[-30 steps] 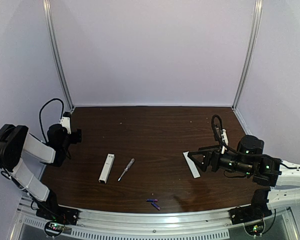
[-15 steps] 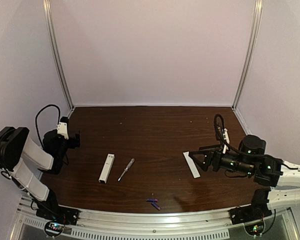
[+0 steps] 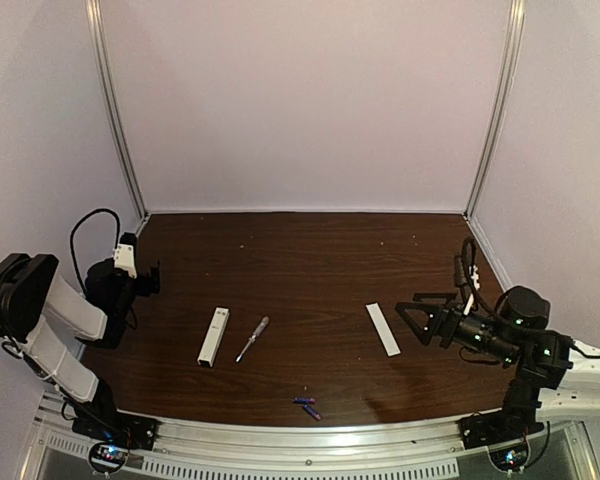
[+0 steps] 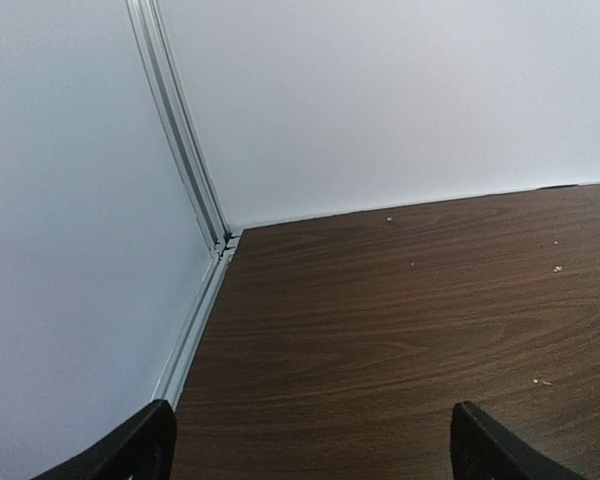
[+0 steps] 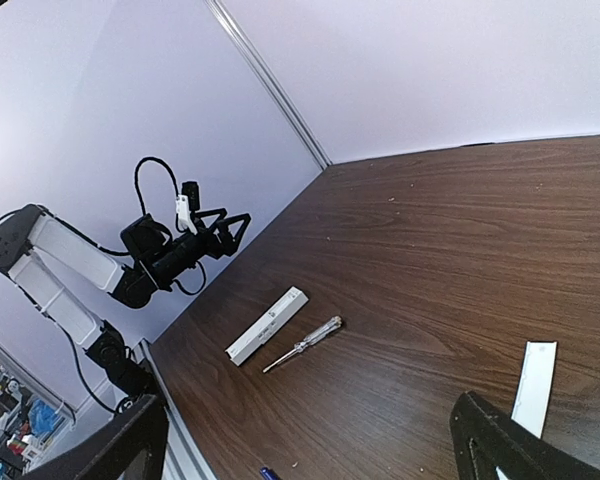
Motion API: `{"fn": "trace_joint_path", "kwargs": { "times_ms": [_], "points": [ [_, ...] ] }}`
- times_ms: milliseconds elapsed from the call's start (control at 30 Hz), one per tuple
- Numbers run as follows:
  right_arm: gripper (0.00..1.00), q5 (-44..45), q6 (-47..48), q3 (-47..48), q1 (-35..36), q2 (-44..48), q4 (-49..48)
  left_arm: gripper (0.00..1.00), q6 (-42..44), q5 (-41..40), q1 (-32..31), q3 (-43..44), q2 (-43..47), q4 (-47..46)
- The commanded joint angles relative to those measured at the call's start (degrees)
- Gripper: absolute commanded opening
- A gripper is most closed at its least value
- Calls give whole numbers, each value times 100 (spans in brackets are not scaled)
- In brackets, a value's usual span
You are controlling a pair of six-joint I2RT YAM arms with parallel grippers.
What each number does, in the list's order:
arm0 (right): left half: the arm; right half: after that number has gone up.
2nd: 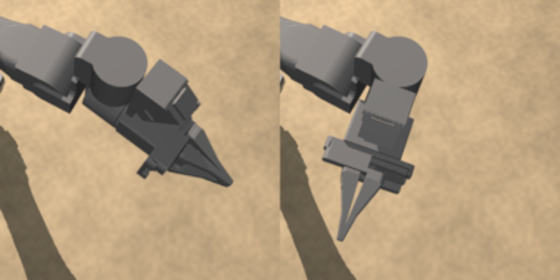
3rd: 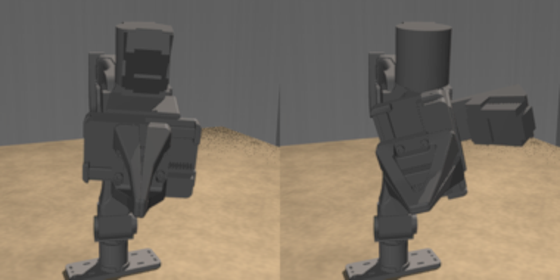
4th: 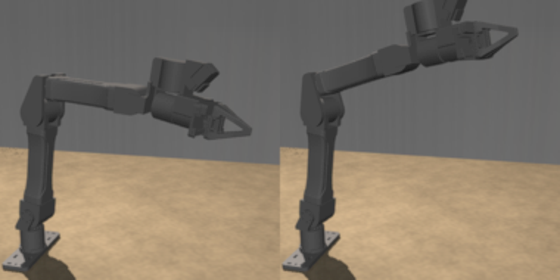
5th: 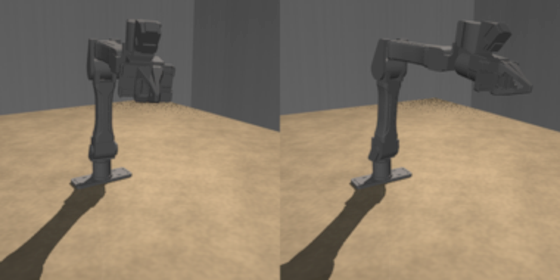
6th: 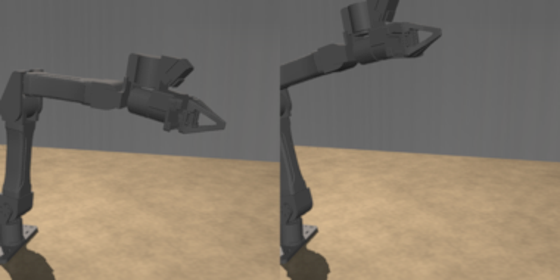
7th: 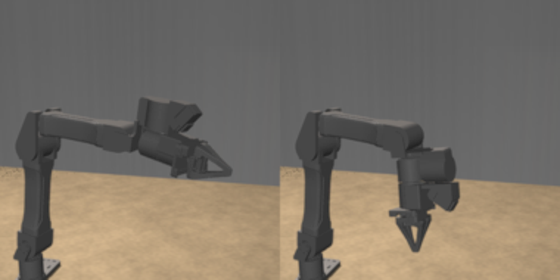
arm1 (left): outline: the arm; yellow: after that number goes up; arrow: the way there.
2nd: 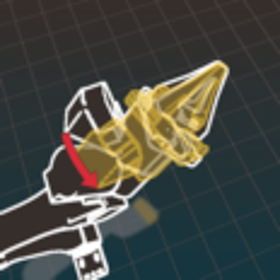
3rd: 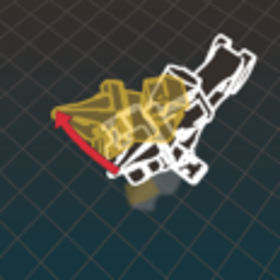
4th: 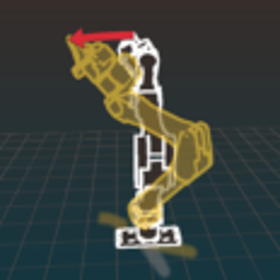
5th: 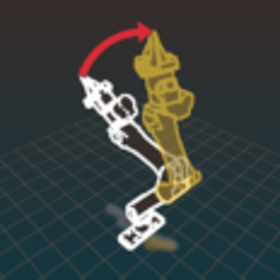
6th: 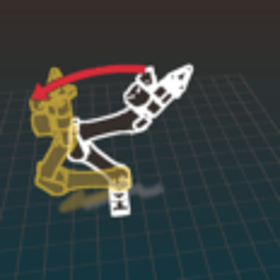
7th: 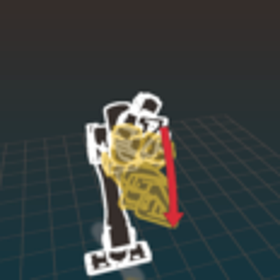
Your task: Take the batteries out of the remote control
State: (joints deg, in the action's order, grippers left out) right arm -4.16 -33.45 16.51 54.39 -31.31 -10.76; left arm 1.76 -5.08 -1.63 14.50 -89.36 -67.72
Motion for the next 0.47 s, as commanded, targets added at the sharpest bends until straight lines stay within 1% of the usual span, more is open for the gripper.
{"fn": "trace_joint_path", "kwargs": {
  "times_ms": [0, 167, 333, 433],
  "points": [
    [100, 206, 38, -363, 28, 191, -564, 97, -52, 60, 40, 53, -51, -337],
    [100, 388, 175, -361, 29, 134, -523, 97, -51, 60, 40, 53, -54, -333],
    [100, 775, 344, -298, 28, 57, -434, 98, -53, 60, 40, 52, -54, -337],
    [100, 1028, 400, -133, 28, -38, -176, 97, -53, 60, 40, 53, -54, -338]
  ]
}}
